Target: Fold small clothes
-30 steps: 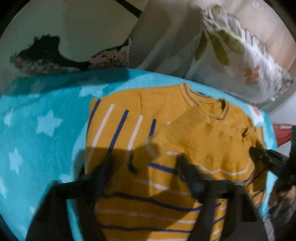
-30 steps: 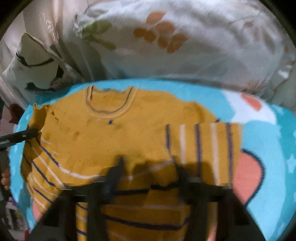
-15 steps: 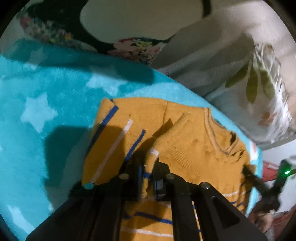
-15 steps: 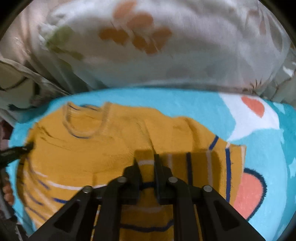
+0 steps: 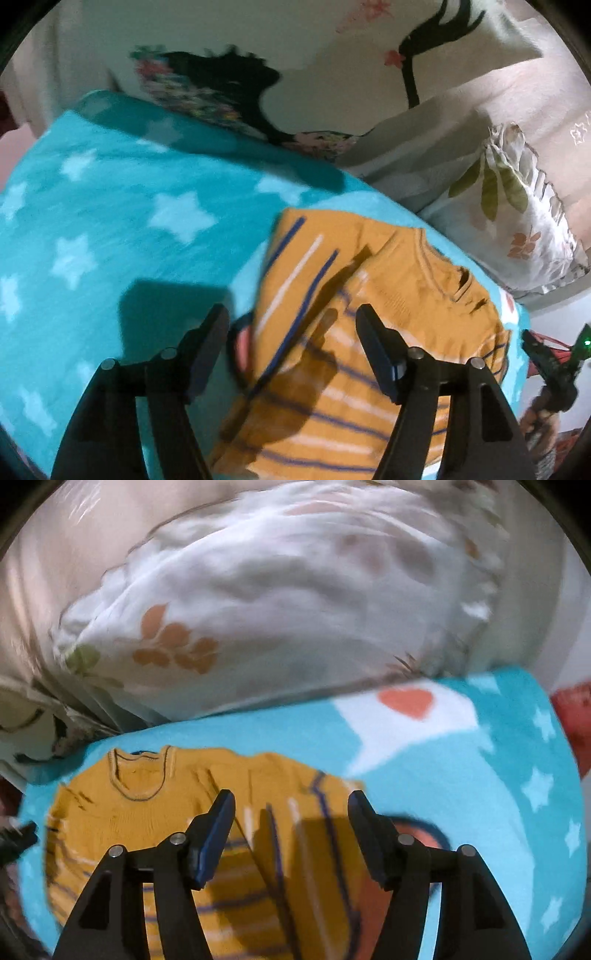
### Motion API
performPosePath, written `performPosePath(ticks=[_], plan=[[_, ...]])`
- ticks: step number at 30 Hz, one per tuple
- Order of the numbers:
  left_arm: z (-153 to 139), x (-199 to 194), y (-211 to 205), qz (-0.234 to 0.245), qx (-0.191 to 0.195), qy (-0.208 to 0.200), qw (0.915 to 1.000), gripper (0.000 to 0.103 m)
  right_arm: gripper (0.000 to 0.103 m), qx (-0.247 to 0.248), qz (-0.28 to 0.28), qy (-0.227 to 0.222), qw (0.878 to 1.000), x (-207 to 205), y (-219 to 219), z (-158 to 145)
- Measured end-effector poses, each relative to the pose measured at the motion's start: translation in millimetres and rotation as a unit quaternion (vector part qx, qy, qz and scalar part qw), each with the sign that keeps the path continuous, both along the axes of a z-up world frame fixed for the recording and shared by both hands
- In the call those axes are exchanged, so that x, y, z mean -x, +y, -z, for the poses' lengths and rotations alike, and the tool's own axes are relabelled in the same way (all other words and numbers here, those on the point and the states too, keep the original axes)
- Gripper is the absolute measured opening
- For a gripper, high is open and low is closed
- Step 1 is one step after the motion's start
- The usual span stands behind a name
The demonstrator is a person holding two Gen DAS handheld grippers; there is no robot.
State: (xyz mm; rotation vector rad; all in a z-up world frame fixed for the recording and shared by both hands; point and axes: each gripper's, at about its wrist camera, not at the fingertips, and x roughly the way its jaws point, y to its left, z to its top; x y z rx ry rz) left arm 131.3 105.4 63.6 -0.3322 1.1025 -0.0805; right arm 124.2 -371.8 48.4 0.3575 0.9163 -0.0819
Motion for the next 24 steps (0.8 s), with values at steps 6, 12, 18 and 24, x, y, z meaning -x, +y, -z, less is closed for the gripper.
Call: performPosePath(ticks=[6,12,18,24], plan=[[13.0,50.1,6.0,-0.013,0.0,0.021,0.9997,0.071,0.067,-0.065,-0.023,-0.012,0.998,52.7,-11.8,-0.2],[24.3,88.5,-8.2,-0.019,0.004,0.037,0.9991,0.071,0.067,-0.043,-0.054,0.037,0.997,71.3,36.0,40.1],[16.5,110.4,-18.5,-0.023,-0.001,0.033,0.9992,0.071,0.015,-0.039,-0.055,0.045,0.997,73.7,33.7,49.8],[7.1,131.6,-10.5,-0.044,-0.013,0.027,0.9986,0.071,0.007,-0.047,0.021,0.08,0.995,84.9,-20.1,65.2]])
